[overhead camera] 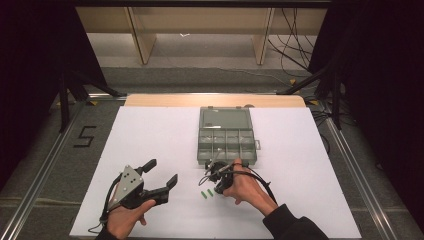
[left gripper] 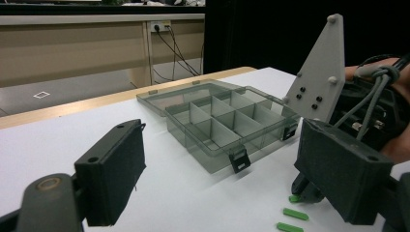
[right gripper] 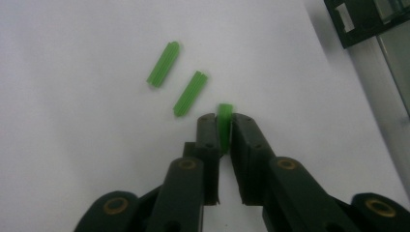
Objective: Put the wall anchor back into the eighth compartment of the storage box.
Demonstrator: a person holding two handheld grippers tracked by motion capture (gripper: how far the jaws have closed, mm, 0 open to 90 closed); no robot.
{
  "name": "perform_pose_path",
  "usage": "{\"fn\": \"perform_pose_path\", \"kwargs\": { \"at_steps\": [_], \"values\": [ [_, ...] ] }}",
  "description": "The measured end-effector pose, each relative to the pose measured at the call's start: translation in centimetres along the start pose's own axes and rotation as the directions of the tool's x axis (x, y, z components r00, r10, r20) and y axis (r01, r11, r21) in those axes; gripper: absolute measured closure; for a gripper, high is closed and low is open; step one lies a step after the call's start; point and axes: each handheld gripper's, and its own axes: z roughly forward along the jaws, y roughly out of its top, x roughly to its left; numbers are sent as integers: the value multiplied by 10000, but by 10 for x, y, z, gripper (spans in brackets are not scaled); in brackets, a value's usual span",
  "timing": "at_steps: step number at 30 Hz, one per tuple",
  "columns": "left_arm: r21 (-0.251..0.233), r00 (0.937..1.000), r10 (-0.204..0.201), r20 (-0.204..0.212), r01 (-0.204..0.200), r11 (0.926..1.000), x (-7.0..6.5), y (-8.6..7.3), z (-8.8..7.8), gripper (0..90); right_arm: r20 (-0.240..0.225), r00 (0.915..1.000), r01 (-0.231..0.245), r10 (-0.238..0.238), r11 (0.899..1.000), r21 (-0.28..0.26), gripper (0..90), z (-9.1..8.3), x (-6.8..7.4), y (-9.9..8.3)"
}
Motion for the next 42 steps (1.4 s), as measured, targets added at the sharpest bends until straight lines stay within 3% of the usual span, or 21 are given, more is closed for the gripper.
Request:
{"fn": "perform_pose_path", "kwargs": {
  "at_steps": [1,8,16,25,28,42],
  "values": [
    [-7,10000,-10,-7,10,10000,0,0,0,169,90,9998,172,-174,9997,172,844,0,-1,2],
    [-16,10000,-51,-15,51,10000,0,0,-1,170,71,9999,107,-108,9999,110,845,-1,-1,2],
    [-5,10000,-13,-7,13,10000,0,0,-1,170,26,10000,38,-36,9968,-795,850,-18,-7,-6],
    [-187,9999,-73,103,75,9998,0,0,0,171,52,10000,-26,35,9863,-1649,850,-37,-13,-15],
    [-42,10000,-82,21,82,10000,-1,0,-1,171,257,9989,-334,389,9817,-1877,850,-47,-23,-23],
    [-57,10000,-49,47,50,10000,-1,1,-1,172,628,9914,-957,1144,9645,-2461,850,-61,-52,-42]
  ]
}}
